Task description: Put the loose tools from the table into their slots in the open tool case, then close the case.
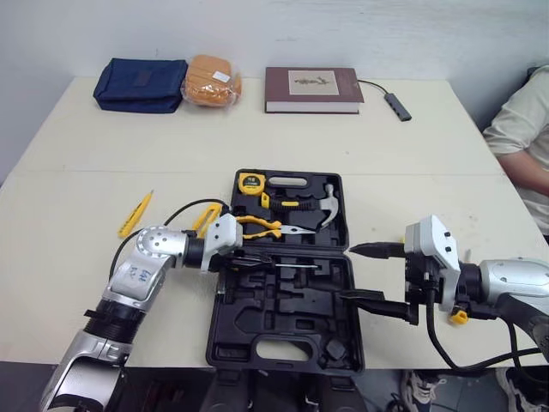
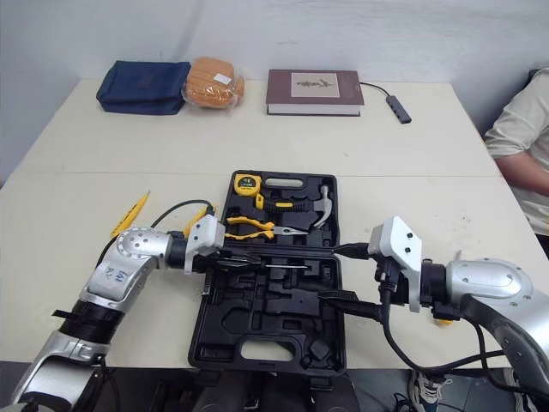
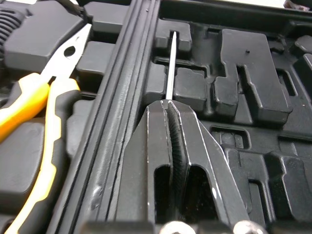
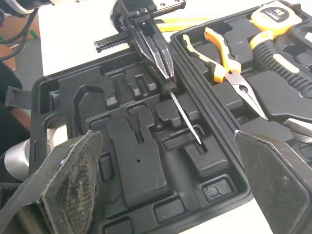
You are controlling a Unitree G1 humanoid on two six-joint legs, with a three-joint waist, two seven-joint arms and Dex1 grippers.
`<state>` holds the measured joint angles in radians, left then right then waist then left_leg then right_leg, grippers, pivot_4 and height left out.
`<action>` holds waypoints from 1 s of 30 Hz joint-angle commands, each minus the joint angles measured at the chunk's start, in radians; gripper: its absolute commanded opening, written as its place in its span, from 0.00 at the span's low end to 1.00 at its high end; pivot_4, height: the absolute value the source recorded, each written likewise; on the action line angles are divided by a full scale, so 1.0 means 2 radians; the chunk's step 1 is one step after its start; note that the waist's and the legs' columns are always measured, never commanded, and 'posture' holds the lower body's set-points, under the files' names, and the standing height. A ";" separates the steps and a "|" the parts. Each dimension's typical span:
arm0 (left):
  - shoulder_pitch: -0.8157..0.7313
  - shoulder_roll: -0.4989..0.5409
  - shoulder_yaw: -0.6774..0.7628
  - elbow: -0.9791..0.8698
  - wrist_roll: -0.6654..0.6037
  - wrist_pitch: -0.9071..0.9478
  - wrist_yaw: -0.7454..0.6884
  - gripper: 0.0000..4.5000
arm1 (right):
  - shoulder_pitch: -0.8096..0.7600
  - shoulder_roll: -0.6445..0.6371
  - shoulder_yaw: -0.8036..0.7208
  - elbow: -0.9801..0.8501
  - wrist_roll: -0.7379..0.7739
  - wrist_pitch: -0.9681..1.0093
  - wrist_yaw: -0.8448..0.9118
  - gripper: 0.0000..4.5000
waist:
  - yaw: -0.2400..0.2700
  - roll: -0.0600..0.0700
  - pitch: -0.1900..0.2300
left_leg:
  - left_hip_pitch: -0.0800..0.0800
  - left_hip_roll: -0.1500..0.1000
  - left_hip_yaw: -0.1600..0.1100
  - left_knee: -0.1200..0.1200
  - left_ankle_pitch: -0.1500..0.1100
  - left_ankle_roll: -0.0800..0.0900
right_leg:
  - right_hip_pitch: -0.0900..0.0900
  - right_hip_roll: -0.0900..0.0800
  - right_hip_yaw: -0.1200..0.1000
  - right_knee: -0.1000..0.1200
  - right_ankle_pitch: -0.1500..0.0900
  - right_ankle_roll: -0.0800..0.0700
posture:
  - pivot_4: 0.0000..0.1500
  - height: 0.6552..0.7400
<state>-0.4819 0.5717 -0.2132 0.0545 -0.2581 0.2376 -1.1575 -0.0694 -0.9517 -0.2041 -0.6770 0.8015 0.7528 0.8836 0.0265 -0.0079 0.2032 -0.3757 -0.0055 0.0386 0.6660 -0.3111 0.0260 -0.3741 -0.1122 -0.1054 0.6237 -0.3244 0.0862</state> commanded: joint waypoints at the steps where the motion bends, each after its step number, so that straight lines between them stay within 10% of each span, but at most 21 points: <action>1: -0.007 0.005 -0.012 0.003 0.013 0.024 0.001 0.02 | -0.003 -0.003 -0.009 -0.007 0.001 -0.011 0.006 1.00 | 0.000 0.000 0.000 | 0.000 0.000 0.000 0.000 0.000 0.000 | 0.000 0.000 0.000 0.000 0.000 0.000 | 1.00 1.00; 20: -0.012 0.024 -0.100 0.046 0.122 0.009 0.027 0.02 | -0.005 -0.003 -0.010 -0.001 -0.005 -0.008 0.002 1.00 | 0.000 0.004 -0.013 | 0.010 0.001 0.000 -0.001 -0.004 0.001 | 0.009 -0.001 0.001 -0.004 0.000 0.000 | 1.00 1.00; 24: -0.004 0.029 -0.027 -0.013 0.031 0.040 0.007 0.02 | 0.007 -0.004 -0.032 0.008 -0.012 -0.012 -0.007 1.00 | -0.002 0.004 -0.013 | 0.009 0.001 -0.001 -0.001 -0.005 0.002 | 0.009 -0.001 0.001 -0.004 0.000 0.000 | 1.00 1.00; 30: 0.098 0.111 0.209 -0.145 -0.201 0.236 0.000 0.48 | 0.111 -0.006 -0.164 0.026 0.002 0.006 0.017 1.00 | -0.006 0.002 -0.011 | 0.001 0.001 -0.001 -0.001 -0.002 0.000 | 0.001 -0.001 0.000 -0.003 -0.001 -0.001 | 1.00 1.00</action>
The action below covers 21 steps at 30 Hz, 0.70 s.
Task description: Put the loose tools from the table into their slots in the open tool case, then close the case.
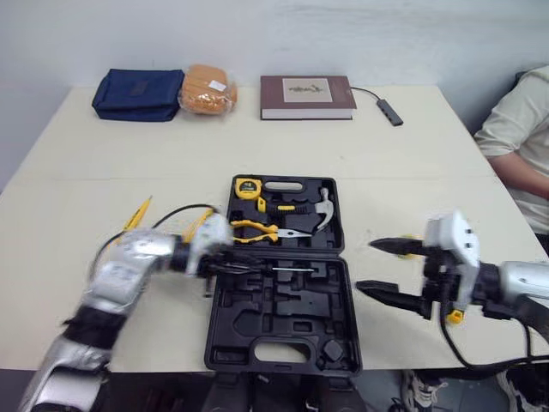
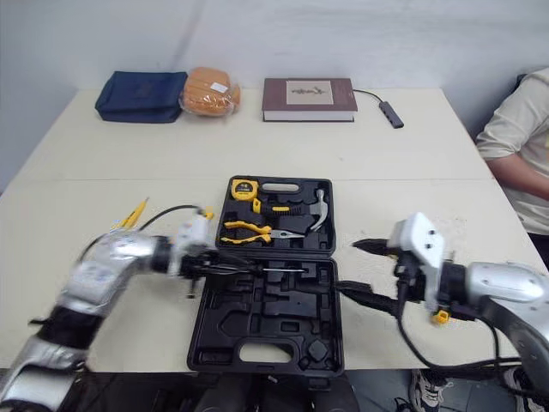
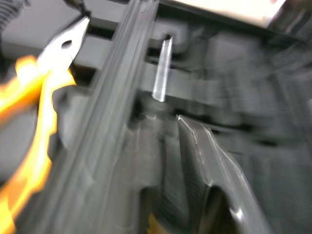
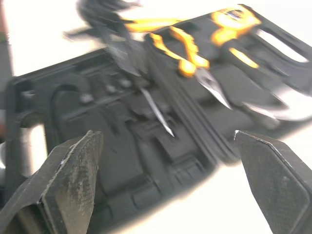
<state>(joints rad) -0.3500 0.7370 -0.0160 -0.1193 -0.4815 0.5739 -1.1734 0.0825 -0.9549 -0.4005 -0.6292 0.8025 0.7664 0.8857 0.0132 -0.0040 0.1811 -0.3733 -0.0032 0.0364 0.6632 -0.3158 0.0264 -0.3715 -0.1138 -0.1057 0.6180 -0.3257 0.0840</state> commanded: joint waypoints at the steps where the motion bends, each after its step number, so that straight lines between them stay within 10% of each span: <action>1: 0.047 0.037 0.135 -0.066 -0.103 0.084 0.018 0.59 | 0.049 -0.005 -0.082 0.007 -0.003 -0.002 0.021 1.00 | 0.002 0.000 0.000 | 0.000 0.000 0.000 0.000 0.000 0.000 | 0.000 0.000 0.000 0.000 0.000 0.000 | 1.00 1.00; 5: 0.114 0.066 0.252 -0.048 -0.101 0.101 0.064 0.98 | 0.119 -0.009 -0.177 0.052 -0.031 -0.007 0.054 1.00 | 0.006 0.002 0.001 | 0.002 0.000 0.000 0.000 -0.001 0.002 | 0.003 0.000 0.000 -0.002 0.001 0.001 | 1.00 1.00; 10: 0.209 0.112 0.322 0.058 -0.031 0.018 0.050 0.99 | 0.180 -0.008 -0.252 0.116 -0.071 -0.031 0.094 1.00 | 0.006 0.002 0.002 | 0.002 0.000 0.000 0.000 -0.004 0.005 | 0.002 0.000 0.001 -0.003 0.000 0.001 | 1.00 1.00; 21: 0.158 0.165 0.319 0.298 0.040 -0.120 0.073 0.99 | 0.177 0.007 -0.309 0.229 -0.129 -0.089 0.072 1.00 | 0.005 0.003 0.002 | 0.001 -0.001 0.002 -0.007 -0.004 0.003 | -0.002 -0.001 0.001 -0.004 0.000 -0.001 | 1.00 1.00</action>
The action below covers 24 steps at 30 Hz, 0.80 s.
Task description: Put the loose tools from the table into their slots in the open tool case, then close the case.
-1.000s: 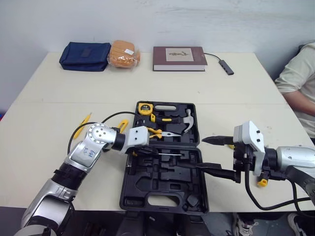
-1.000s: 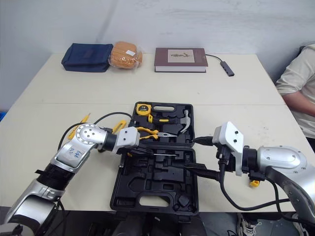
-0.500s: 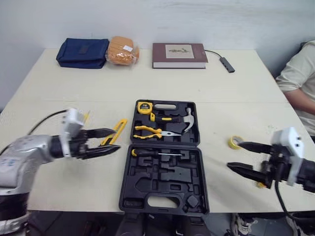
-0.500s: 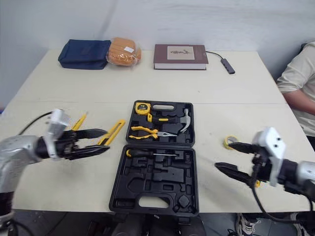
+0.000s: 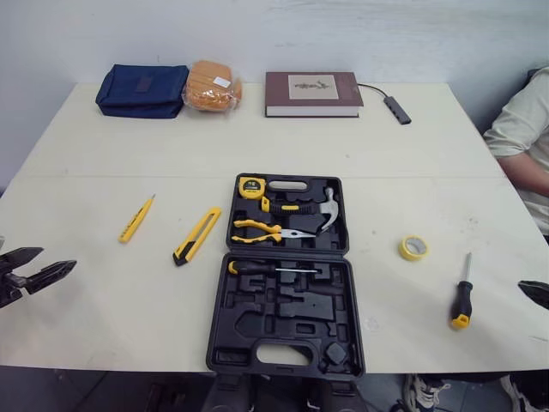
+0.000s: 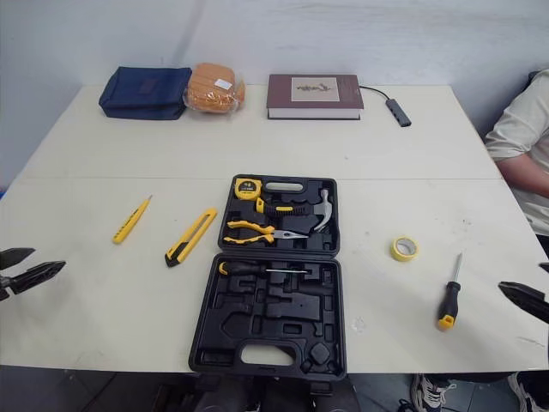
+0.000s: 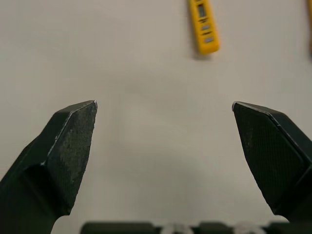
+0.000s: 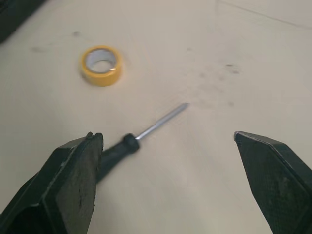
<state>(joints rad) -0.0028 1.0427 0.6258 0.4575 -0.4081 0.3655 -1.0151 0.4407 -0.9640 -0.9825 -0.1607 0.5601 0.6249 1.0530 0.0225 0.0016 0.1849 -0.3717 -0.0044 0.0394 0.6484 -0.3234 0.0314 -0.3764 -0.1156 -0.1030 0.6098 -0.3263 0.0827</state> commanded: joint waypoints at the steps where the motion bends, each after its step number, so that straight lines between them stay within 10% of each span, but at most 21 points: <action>1: -0.027 0.010 -0.010 0.009 0.002 -0.013 -0.006 0.99 | -0.004 0.017 -0.015 -0.007 -0.011 -0.023 -0.018 1.00 | 0.001 0.000 0.000 | 0.000 0.000 0.000 0.000 0.001 -0.001 | 0.000 0.000 0.000 0.000 0.000 0.000 | 1.00 1.00; 24: -0.298 -0.125 -0.283 -0.365 -0.185 0.202 -0.091 0.99 | -0.016 0.322 0.109 -0.422 0.069 0.210 -0.459 1.00 | -0.001 0.001 0.001 | 0.001 0.000 0.001 0.000 0.006 -0.005 | 0.000 0.001 0.001 0.005 0.000 0.000 | 1.00 1.00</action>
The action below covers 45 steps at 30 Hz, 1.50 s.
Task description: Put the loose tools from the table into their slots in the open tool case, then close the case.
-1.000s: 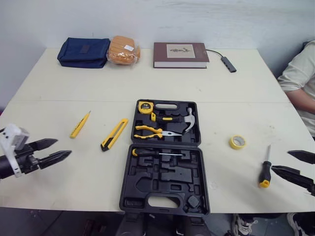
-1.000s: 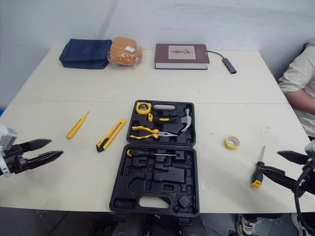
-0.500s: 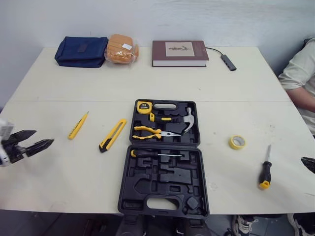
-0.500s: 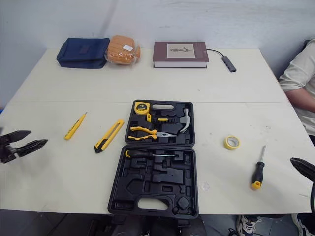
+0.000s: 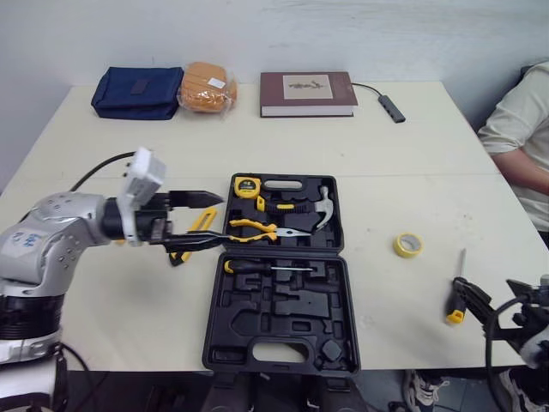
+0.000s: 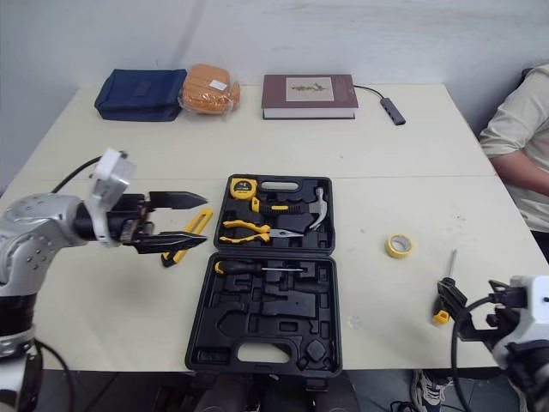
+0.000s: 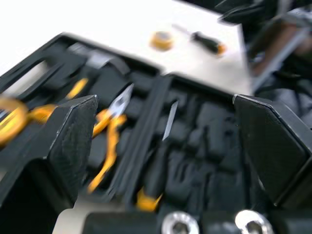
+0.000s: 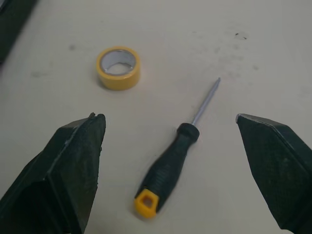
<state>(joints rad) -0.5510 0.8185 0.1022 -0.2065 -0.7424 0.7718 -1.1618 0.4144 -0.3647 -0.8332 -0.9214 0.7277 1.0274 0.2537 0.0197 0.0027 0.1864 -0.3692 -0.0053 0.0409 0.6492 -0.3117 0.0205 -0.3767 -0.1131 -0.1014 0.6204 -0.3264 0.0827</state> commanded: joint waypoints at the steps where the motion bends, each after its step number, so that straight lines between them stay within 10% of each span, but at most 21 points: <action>1: -0.038 -0.024 -0.034 -0.037 -0.019 -0.005 -0.025 0.99 | -0.006 0.038 0.051 -0.046 -0.029 0.009 -0.085 1.00 | 0.001 0.000 0.000 | 0.000 0.000 0.000 0.000 0.000 0.000 | 0.000 0.000 0.000 0.000 0.000 0.000 | 1.00 1.00; 16: -0.141 -0.122 -0.134 0.022 0.026 -0.056 -0.082 0.99 | -0.019 0.128 0.198 0.046 -0.180 -0.096 -0.191 1.00 | -0.004 0.000 0.000 | 0.000 0.001 0.001 0.000 0.002 -0.002 | -0.001 0.004 0.002 0.001 0.000 0.000 | 1.00 1.00; 25: -0.159 -0.147 -0.135 0.045 0.041 -0.068 -0.083 1.00 | -0.005 0.165 0.203 0.066 -0.208 -0.164 -0.196 0.22 | -0.004 0.000 0.000 | 0.000 0.001 0.001 0.000 0.003 -0.002 | -0.001 0.005 0.003 0.001 0.000 0.000 | 1.00 1.00; 37: -0.071 -0.069 -0.104 0.006 0.069 -0.083 -0.072 1.00 | -0.120 -0.067 0.203 0.020 -0.029 -0.109 0.030 0.23 | -0.011 -0.001 0.000 | 0.003 0.002 0.001 0.000 0.002 -0.002 | -0.001 0.007 0.008 0.002 0.000 0.000 | 1.00 1.00; 45: 0.069 0.033 -0.035 -0.061 0.084 -0.086 -0.040 1.00 | -0.285 -0.257 0.341 0.093 0.043 -0.073 0.251 0.23 | -0.010 -0.003 0.002 | 0.001 0.002 -0.001 0.001 0.000 0.001 | -0.001 0.006 0.008 0.001 0.000 -0.001 | 1.00 1.00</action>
<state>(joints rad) -0.4331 0.8620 -0.0084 -0.2767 -0.5802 0.6087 -1.2526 -0.1153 -0.8582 -0.1991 -0.7581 0.8020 0.8829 0.6860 -0.0013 -0.0028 0.1908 -0.3675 -0.0018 0.0391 0.6512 -0.3108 0.0228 -0.3795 -0.1011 -0.0853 0.6218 -0.3273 0.0812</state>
